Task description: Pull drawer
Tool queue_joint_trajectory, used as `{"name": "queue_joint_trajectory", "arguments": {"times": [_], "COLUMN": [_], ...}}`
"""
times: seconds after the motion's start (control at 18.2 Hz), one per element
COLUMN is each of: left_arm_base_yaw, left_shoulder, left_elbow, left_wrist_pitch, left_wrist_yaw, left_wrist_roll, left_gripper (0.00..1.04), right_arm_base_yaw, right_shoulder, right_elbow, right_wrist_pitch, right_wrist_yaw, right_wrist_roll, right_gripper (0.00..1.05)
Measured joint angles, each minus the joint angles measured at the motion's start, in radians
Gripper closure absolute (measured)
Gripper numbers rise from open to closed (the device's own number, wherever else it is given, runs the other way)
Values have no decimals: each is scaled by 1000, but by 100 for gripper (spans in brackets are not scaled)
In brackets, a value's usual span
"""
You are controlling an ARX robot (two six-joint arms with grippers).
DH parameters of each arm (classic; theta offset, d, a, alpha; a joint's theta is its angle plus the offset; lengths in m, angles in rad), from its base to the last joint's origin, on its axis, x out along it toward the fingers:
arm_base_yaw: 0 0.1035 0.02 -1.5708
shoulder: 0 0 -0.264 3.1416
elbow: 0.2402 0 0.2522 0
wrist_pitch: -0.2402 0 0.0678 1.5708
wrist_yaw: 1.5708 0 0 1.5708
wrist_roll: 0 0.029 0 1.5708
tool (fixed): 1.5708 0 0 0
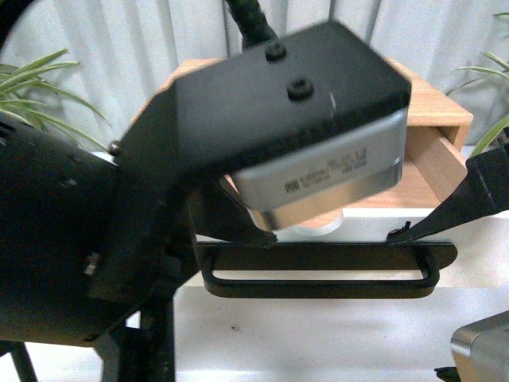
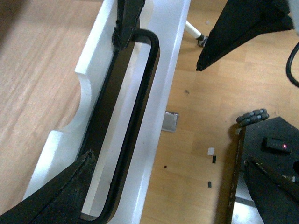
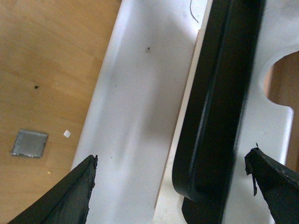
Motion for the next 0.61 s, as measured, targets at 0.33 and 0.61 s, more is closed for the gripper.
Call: {"name": "queue_joint_trajectory", "arguments": {"times": [0.33, 0.61], "left_arm_base_yaw": [154, 535], "left_shoulder": [-211, -295], "left_elbow": [-11, -75], "left_wrist_pitch": [169, 445], "left_wrist_yaw": [93, -56], "left_wrist_roll": [-193, -576], "left_gripper": [7, 7], "right_arm_base_yaw": [-116, -297], "right_shoulder": [-106, -113], "right_elbow": [76, 114], "right_wrist_pitch": [80, 350], "right_wrist_yaw": [-158, -34], "right_wrist_roll": [273, 935], "right_gripper": [6, 6]}}
